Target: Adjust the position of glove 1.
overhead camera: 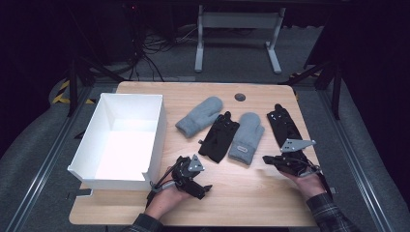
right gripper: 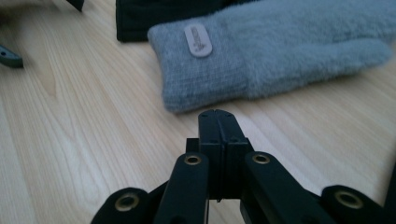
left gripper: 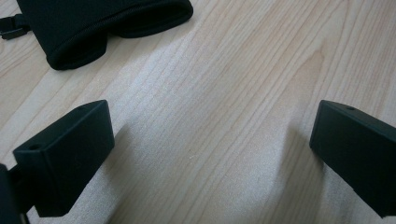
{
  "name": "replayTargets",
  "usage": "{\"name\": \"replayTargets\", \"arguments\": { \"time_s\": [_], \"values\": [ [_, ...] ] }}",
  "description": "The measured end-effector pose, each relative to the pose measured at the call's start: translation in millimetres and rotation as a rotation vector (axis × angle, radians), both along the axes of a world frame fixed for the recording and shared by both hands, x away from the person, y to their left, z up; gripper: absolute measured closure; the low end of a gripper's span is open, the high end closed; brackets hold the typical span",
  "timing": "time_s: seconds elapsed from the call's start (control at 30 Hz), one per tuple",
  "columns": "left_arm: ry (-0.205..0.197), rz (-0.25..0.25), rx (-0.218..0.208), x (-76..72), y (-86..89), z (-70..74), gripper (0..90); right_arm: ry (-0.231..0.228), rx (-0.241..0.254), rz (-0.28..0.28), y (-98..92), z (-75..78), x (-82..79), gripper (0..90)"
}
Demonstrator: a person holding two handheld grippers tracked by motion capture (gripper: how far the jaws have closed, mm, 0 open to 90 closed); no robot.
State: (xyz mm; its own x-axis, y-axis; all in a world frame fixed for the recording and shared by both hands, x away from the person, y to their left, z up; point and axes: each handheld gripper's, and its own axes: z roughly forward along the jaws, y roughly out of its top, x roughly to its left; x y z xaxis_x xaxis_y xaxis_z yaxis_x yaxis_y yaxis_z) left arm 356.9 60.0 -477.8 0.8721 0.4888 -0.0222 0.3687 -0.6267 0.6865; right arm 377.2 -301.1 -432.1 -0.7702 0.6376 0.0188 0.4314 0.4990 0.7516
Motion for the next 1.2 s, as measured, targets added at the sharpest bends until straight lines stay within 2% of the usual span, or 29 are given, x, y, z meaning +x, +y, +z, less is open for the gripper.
{"name": "replayTargets", "arguments": {
  "time_s": [0.23, 0.67, 0.9, 1.07, 1.2],
  "values": [
    [-0.001, 0.001, -0.001, 0.6, -0.1, 0.0, 0.2, -0.015, 0.018, 0.002, 9.4, 6.1, 19.7, 90.0],
    [0.0, 0.003, 0.0, 0.5, -0.2, 0.1, 0.3, -0.043, 0.011, -0.015, 25.8, 6.6, 57.4, 90.0],
    [0.0, 0.002, 0.0, 0.6, -0.1, 0.1, 0.3, -0.025, -0.012, -0.017, 34.7, -3.1, 72.8, 90.0],
    [0.0, 0.002, 0.0, 0.6, -0.1, 0.0, 0.3, 0.006, -0.053, -0.012, 38.3, -13.6, 77.4, 90.0],
    [0.0, 0.003, -0.001, 0.6, -0.2, 0.0, 0.3, 0.016, -0.059, -0.011, 37.8, -15.6, 76.4, 90.0]
  ]
}}
